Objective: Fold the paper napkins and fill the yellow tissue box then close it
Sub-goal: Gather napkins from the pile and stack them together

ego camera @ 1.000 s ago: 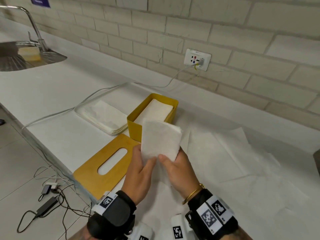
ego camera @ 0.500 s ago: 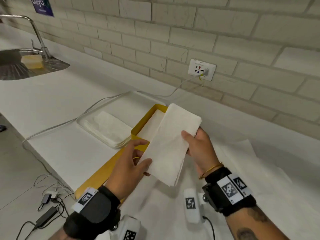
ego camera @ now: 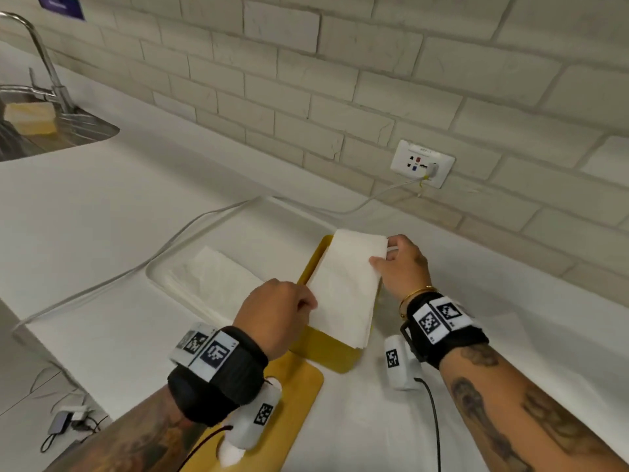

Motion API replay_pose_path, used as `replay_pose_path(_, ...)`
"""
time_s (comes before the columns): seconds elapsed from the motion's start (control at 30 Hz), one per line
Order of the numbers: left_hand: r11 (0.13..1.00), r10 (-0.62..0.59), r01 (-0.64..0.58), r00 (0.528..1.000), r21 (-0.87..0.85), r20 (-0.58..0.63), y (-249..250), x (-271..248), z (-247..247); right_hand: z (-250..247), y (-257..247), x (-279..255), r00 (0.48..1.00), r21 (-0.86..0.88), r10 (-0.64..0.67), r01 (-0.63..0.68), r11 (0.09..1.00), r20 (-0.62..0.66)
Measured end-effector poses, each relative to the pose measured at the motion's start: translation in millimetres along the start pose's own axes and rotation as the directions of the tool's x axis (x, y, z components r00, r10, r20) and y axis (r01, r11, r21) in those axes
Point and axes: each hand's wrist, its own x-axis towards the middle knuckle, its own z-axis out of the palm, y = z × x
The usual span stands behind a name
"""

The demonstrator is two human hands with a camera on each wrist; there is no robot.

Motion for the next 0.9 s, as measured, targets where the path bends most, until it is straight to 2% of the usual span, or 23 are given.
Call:
replay_pose_path(0.1,0.979,0.021,-0.033,0.998,0.204,0.06,-2.6,8.1,1.5,16.1,0.8,7.1,0.999,-0.21,0.034,-0.028,0.977,0.025)
replay_pose_path(0.27,0.882,0.047,-0.104,0.99,0.461,0.132,3.4,16.4,-4.8,32.4,-2.9,10.0,0.999,-0.509,0.03,-0.015,0.86,0.023)
replay_pose_path(0.4,0.794,0.018,-0.13,0.982,0.594,0.19,11.2,20.7,-9.5,39.8,-6.6,7.3,0.999,-0.592,0.03,-0.016,0.806,0.013)
replay_pose_path(0.53,0.751,0.003,-0.148,0.975,0.644,0.221,17.1,21.2,-13.0,43.5,-9.5,2.6,0.999,-0.628,0.027,0.0,0.779,0.033)
replay_pose_path(0.6,0.736,0.014,-0.168,0.972,0.656,0.234,17.7,20.0,-14.8,42.4,-9.7,2.6,0.999,-0.63,-0.03,0.04,0.776,0.026)
replay_pose_path(0.67,0.734,0.104,-0.234,0.966,0.637,0.235,12.4,15.7,-14.6,37.8,-10.3,1.7,0.99,-0.592,-0.143,0.124,0.797,0.016)
replay_pose_path(0.7,0.75,0.19,-0.291,0.955,0.593,0.229,9.2,12.2,-14.2,35.2,-9.8,0.5,0.977,-0.56,-0.207,0.197,0.805,0.046)
replay_pose_path(0.77,0.78,0.324,-0.428,0.9,0.456,0.291,5.8,4.7,-12.7,30.4,-8.5,-6.0,0.924,-0.459,-0.304,0.38,0.803,0.234)
replay_pose_path(0.83,0.78,0.327,-0.491,0.848,0.387,0.417,4.4,-0.8,-7.4,30.1,-7.8,-16.7,0.816,-0.37,-0.301,0.511,0.776,0.494)
replay_pose_path(0.9,0.765,0.273,-0.485,0.84,0.424,0.469,2.4,-0.4,0.8,35.3,-6.9,-22.9,0.713,-0.418,-0.194,0.584,0.696,0.674)
